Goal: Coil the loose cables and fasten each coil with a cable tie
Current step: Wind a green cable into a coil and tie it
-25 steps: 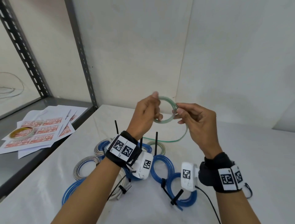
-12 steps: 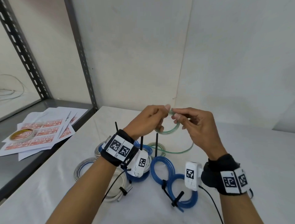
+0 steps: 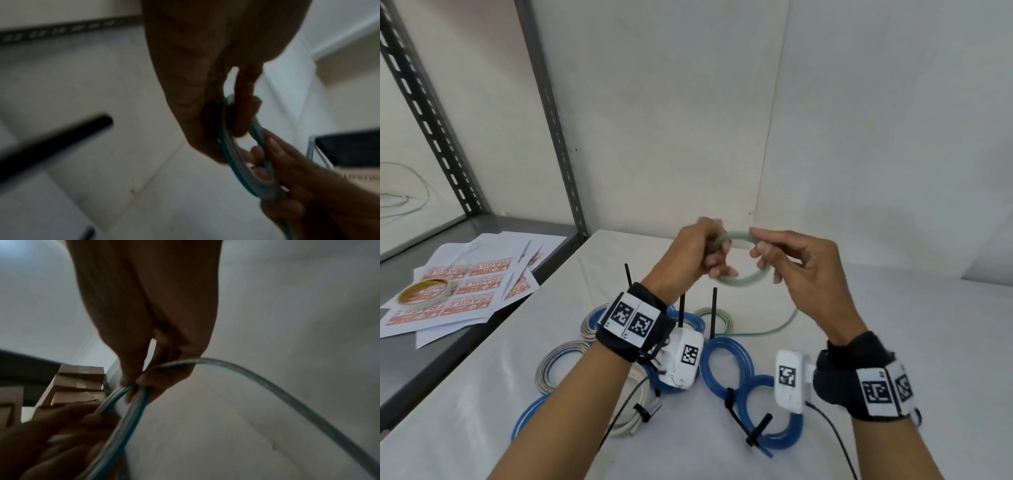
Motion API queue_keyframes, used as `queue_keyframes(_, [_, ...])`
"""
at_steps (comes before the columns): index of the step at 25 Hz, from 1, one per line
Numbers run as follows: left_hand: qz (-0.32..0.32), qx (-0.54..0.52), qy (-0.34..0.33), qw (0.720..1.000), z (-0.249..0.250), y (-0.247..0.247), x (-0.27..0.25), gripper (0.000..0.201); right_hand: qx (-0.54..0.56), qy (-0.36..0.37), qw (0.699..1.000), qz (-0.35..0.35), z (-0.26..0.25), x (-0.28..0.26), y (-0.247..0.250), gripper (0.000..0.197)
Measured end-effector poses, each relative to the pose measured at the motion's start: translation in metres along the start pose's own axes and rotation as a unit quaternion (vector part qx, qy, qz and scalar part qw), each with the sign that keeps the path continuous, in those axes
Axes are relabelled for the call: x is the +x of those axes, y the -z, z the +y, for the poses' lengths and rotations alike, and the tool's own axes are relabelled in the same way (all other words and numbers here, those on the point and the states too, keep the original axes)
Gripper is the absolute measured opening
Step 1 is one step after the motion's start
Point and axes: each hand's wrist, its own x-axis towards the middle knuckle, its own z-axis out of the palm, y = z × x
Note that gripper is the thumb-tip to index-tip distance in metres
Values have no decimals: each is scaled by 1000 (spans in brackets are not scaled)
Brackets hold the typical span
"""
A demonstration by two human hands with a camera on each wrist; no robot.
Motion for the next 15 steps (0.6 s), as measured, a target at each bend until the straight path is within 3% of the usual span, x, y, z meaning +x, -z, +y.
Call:
queue_keyframes(2, [-30, 122, -19, 992, 4, 3, -4, 41, -39, -2, 998, -50, -2, -1, 6, 22])
queue_keyframes(3, [-23, 115, -44, 992, 5, 1, -5, 42, -30, 2, 999, -42, -3, -2, 5, 23])
queue_keyframes(5, [30, -13, -80, 996, 5, -2, -3, 43, 29, 10, 999, 27, -5, -1, -2, 24])
queue_keyframes(7, [88, -154, -103, 979, 5, -8, 2, 43, 92, 5, 991, 99, -3, -2, -16, 22])
queue_keyframes(10, [133, -232, -114, 957, -2, -23, 4, 43, 129, -9, 980, 148, -1, -6, -40, 21])
queue_keyframes(13, [123, -187, -72, 972, -6, -18, 1, 44, 93, 10, 985, 143, -1, -4, -31, 20])
queue_keyframes(15, [66, -45, -35, 996, -4, -5, -1, 42, 20, 21, 996, 80, -1, -2, -14, 19])
